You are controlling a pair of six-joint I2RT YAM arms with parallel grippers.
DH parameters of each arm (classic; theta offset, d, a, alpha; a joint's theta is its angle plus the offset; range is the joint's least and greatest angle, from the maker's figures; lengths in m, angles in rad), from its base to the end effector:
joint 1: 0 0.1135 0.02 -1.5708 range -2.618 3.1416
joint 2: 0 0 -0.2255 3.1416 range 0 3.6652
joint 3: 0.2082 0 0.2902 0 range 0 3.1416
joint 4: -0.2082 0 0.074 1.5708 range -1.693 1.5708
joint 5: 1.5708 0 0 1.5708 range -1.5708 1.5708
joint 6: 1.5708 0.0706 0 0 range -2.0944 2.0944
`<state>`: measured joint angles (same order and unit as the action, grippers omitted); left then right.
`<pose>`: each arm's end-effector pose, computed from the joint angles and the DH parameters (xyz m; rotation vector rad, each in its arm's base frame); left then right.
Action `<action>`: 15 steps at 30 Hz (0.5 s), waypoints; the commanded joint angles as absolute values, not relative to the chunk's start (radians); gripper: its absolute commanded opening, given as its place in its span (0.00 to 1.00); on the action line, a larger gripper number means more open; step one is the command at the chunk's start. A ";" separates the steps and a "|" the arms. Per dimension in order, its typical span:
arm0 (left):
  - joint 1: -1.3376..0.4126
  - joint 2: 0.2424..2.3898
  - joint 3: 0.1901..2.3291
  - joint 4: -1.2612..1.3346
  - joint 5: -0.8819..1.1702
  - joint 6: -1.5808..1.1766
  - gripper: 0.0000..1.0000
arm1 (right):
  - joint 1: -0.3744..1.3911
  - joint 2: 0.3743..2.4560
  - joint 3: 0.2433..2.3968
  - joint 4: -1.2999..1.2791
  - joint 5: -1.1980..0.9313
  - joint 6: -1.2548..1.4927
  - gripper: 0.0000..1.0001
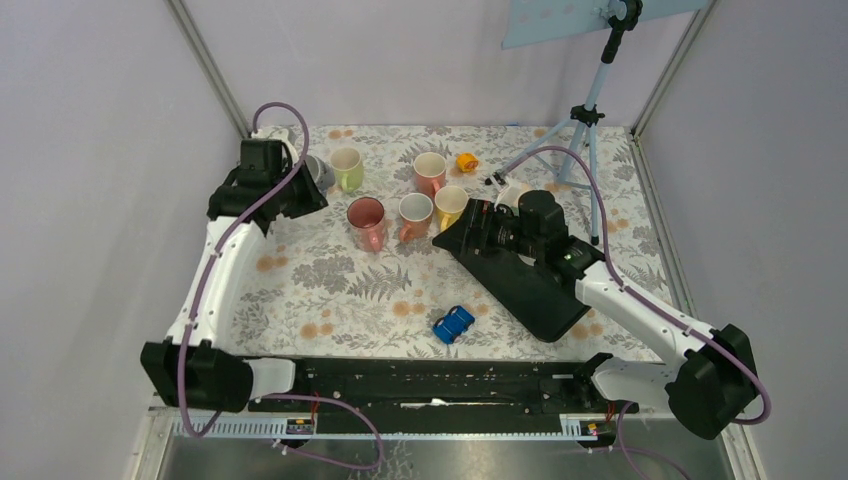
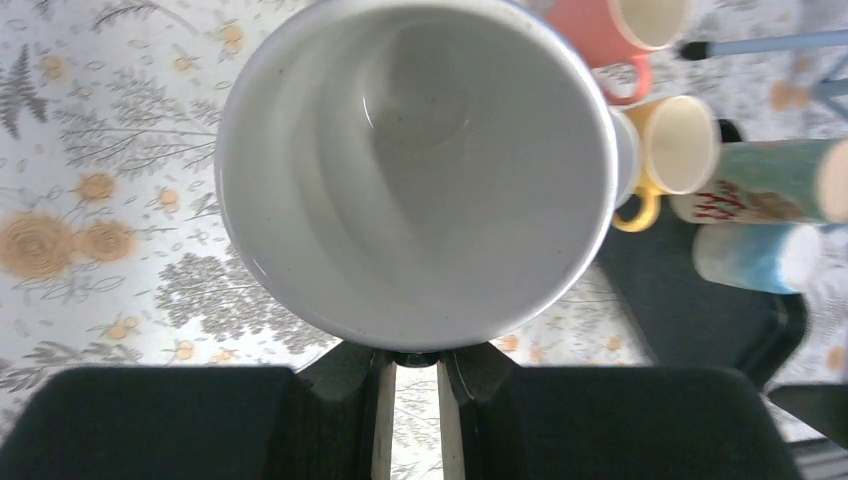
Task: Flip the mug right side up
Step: Place the cup at the center of the board.
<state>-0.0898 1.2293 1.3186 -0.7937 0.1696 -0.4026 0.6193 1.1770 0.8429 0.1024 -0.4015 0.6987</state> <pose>0.3289 -0.0416 0.3181 -0.2691 2.2878 -0.4492 0.2744 0.2295 0.2534 -0.2373 1.9683 1.2636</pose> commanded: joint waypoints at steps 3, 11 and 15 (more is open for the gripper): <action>-0.072 1.353 1.411 -0.789 0.047 -0.281 0.00 | 0.627 1.147 0.912 0.028 -0.377 0.632 1.00; -0.070 1.499 1.373 -0.742 -0.021 -0.250 0.00 | 0.627 1.118 0.916 0.006 -0.353 0.603 1.00; -0.065 1.573 1.354 -0.688 -0.028 -0.254 0.00 | 0.627 1.106 0.919 -0.038 -0.328 0.589 1.00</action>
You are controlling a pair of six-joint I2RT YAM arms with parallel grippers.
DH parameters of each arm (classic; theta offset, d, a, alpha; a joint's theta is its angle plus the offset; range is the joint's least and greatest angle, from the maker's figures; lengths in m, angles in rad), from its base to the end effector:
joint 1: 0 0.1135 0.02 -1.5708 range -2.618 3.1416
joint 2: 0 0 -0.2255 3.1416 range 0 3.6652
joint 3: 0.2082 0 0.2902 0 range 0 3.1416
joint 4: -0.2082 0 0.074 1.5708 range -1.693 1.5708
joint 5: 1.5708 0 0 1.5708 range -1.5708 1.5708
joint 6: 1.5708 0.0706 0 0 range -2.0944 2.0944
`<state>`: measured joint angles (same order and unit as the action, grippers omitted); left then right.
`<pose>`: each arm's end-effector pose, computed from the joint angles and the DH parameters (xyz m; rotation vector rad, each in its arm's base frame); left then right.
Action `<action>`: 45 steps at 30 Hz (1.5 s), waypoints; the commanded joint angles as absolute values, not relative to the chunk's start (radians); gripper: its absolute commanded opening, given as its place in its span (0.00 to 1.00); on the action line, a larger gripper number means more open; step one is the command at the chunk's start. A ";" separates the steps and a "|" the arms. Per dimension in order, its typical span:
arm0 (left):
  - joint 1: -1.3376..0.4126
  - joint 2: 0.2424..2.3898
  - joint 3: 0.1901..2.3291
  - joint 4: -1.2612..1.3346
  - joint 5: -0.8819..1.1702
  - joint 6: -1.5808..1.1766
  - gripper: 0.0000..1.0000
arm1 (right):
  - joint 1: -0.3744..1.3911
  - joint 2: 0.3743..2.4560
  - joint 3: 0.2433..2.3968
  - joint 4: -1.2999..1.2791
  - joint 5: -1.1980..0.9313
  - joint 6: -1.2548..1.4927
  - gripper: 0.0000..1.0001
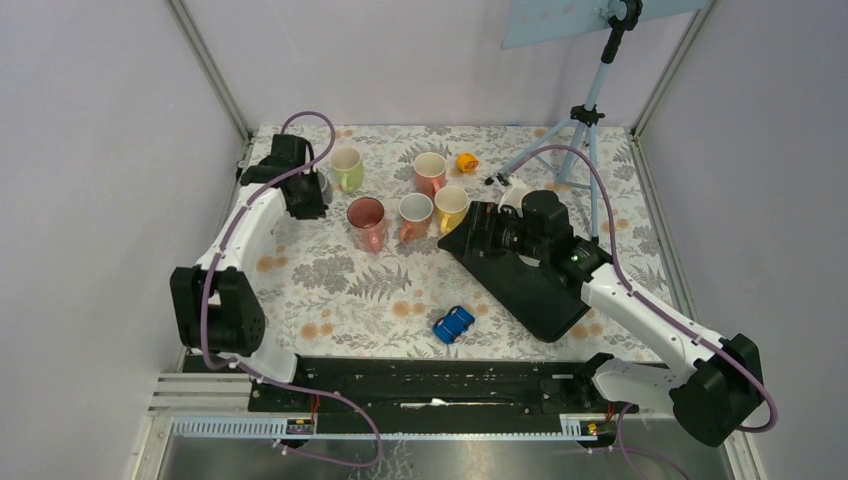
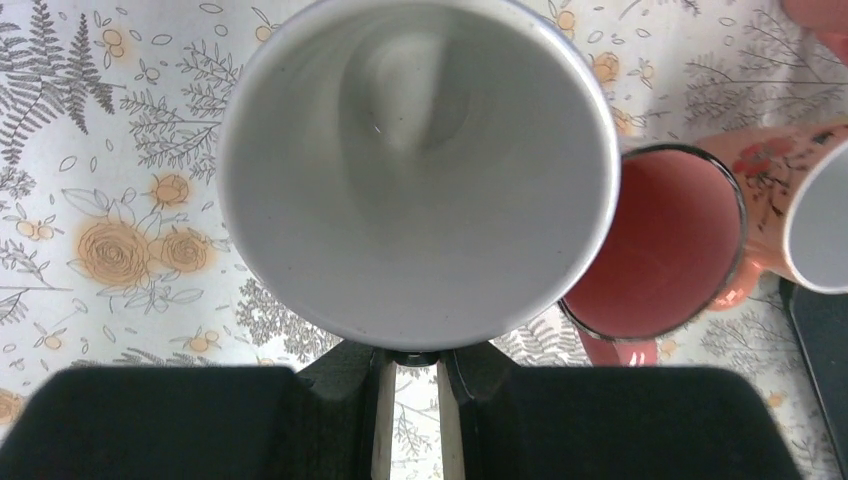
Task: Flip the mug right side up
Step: Place the cup at the center of the board.
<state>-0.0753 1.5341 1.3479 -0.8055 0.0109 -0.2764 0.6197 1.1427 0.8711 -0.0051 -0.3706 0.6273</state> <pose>0.3799 -0.0294 0.2242 -0.2537 2.5568 -0.1477 0.2705 0.2244 0.2621 -0.2740 1.9894 1.1797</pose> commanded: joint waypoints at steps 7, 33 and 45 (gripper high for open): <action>-0.052 1.694 1.338 -0.611 -0.025 -0.255 0.00 | 0.627 1.081 0.913 -0.080 -0.294 0.572 1.00; -0.026 1.840 1.329 -0.559 0.020 -0.264 0.00 | 0.625 1.090 0.904 -0.069 -0.302 0.588 1.00; -0.042 1.847 1.325 -0.561 0.003 -0.256 0.27 | 0.625 1.094 0.899 -0.060 -0.309 0.594 1.00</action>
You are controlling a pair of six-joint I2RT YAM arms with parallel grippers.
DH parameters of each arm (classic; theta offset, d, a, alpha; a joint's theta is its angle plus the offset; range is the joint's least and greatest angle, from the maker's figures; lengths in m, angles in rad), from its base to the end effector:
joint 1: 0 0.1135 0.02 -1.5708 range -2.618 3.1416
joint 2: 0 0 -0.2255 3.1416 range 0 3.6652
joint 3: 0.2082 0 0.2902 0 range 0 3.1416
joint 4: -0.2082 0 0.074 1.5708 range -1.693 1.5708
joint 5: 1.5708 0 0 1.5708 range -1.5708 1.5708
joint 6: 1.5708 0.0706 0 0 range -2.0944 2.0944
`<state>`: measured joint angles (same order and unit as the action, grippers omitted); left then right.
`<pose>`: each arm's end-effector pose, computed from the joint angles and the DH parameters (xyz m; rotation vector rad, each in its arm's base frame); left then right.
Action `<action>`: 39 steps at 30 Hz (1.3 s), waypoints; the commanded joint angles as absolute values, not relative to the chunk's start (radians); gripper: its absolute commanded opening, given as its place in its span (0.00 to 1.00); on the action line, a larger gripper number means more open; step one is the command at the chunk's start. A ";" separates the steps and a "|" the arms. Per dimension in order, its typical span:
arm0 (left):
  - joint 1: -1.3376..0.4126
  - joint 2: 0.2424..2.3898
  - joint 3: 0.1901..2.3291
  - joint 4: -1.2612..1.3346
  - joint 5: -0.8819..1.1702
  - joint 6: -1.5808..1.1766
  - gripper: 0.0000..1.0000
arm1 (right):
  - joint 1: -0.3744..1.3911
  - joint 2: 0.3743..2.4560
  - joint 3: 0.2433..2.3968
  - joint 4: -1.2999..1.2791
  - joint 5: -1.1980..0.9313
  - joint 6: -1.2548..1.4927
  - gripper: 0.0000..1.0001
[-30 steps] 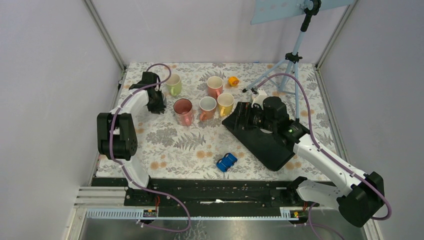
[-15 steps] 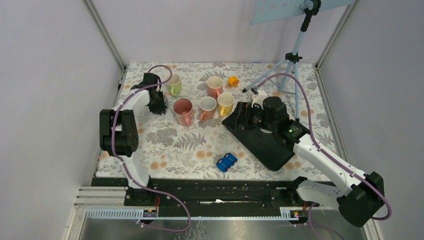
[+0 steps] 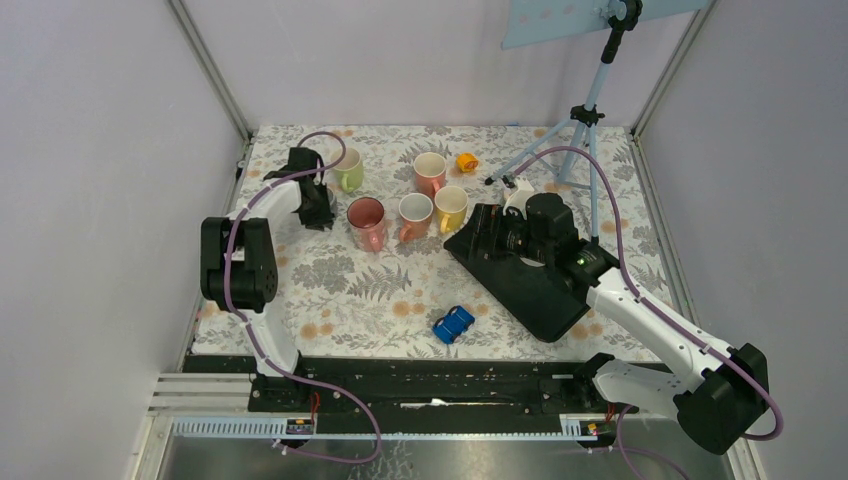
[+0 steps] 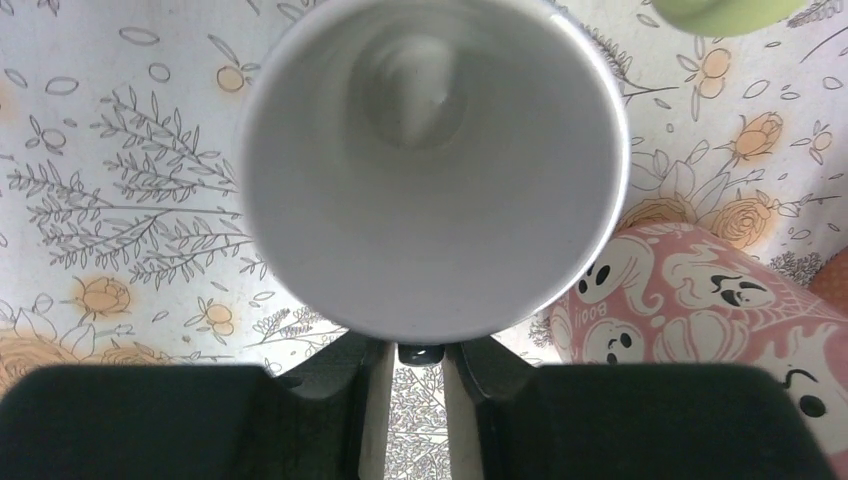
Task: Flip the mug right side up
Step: Place the cup at the center of the board.
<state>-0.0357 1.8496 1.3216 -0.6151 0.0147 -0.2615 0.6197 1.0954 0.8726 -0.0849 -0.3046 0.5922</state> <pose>0.4172 -0.0159 0.1075 -0.3020 2.7019 -0.1072 0.2658 0.2157 0.2669 -0.2531 2.0056 1.0904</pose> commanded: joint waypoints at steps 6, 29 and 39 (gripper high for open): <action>-0.044 1.835 1.329 -0.578 -0.026 -0.255 0.46 | 0.625 1.093 0.894 -0.054 -0.307 0.598 1.00; -0.043 1.599 1.284 -0.615 -0.099 -0.284 0.99 | 0.625 1.115 0.911 -0.089 -0.313 0.617 1.00; -0.044 1.439 1.319 -0.626 -0.062 -0.274 0.99 | 0.625 1.085 0.930 -0.192 -0.233 0.615 1.00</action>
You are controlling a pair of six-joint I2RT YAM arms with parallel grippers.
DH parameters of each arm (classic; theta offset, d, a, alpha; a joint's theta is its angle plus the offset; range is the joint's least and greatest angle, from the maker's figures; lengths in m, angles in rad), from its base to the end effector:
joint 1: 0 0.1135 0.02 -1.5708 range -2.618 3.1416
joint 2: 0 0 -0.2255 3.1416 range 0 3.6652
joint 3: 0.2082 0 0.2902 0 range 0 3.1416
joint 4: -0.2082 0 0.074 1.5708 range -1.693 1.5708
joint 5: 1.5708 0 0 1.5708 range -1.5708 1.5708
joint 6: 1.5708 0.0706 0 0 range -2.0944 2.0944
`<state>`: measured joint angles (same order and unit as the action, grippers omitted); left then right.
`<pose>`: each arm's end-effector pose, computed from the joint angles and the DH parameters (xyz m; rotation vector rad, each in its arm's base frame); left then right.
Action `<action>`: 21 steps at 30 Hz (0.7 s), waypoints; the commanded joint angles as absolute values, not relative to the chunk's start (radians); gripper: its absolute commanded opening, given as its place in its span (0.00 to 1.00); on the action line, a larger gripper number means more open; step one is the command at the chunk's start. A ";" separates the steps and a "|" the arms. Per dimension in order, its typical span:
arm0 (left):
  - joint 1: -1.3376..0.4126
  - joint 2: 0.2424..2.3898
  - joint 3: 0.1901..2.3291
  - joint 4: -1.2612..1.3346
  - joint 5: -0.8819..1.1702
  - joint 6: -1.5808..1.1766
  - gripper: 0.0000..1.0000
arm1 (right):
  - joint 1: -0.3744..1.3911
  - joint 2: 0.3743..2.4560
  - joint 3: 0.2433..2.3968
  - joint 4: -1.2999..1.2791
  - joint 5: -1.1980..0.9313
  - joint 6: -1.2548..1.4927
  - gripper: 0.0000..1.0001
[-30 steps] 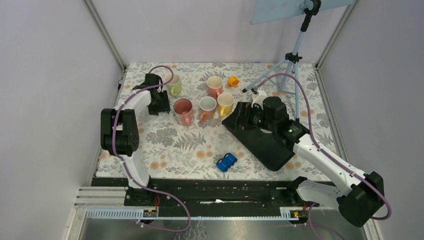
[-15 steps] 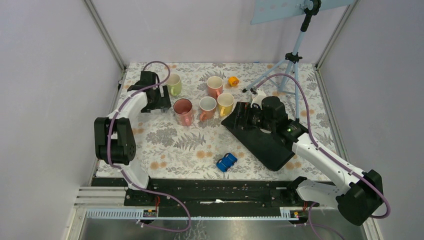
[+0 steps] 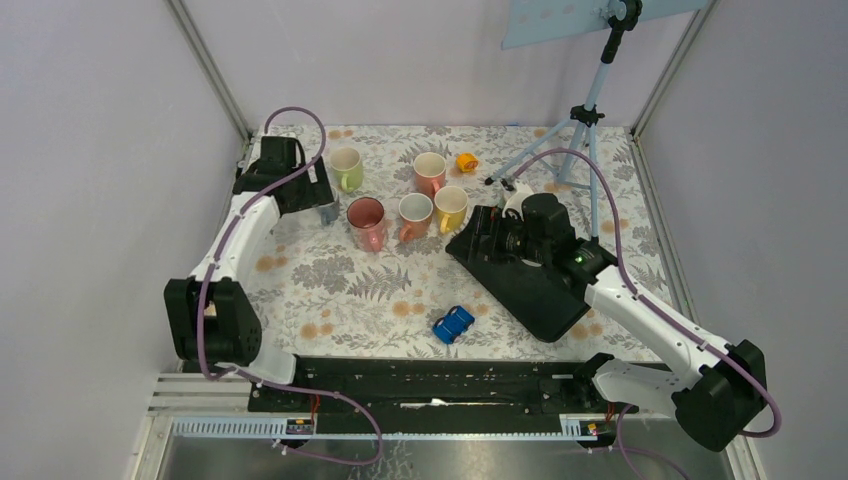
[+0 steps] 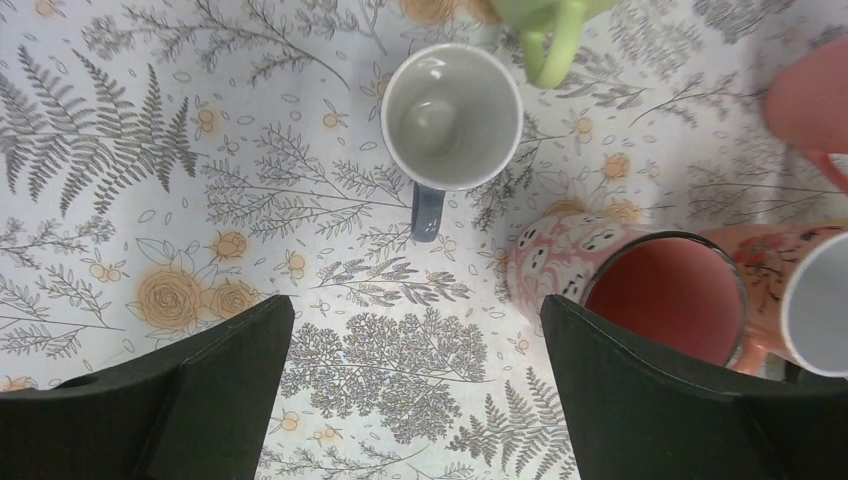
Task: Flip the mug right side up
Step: Place the cup at the center of the board.
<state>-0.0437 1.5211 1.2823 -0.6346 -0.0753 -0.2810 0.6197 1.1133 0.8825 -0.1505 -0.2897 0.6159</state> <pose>0.3915 -0.0118 0.2192 -0.3222 2.4202 -0.0527 0.2667 0.2151 0.2565 -0.2102 2.0899 1.0676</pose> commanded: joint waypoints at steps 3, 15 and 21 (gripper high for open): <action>-0.046 1.397 1.336 -0.636 -0.025 -0.268 0.99 | 0.625 1.061 0.921 -0.203 -0.185 0.613 1.00; -0.155 1.289 1.323 -0.616 0.074 -0.287 0.99 | 0.626 1.054 0.953 -0.244 -0.097 0.632 1.00; -0.230 1.272 1.320 -0.608 0.098 -0.296 0.99 | 0.625 1.028 0.970 -0.302 -0.037 0.622 1.00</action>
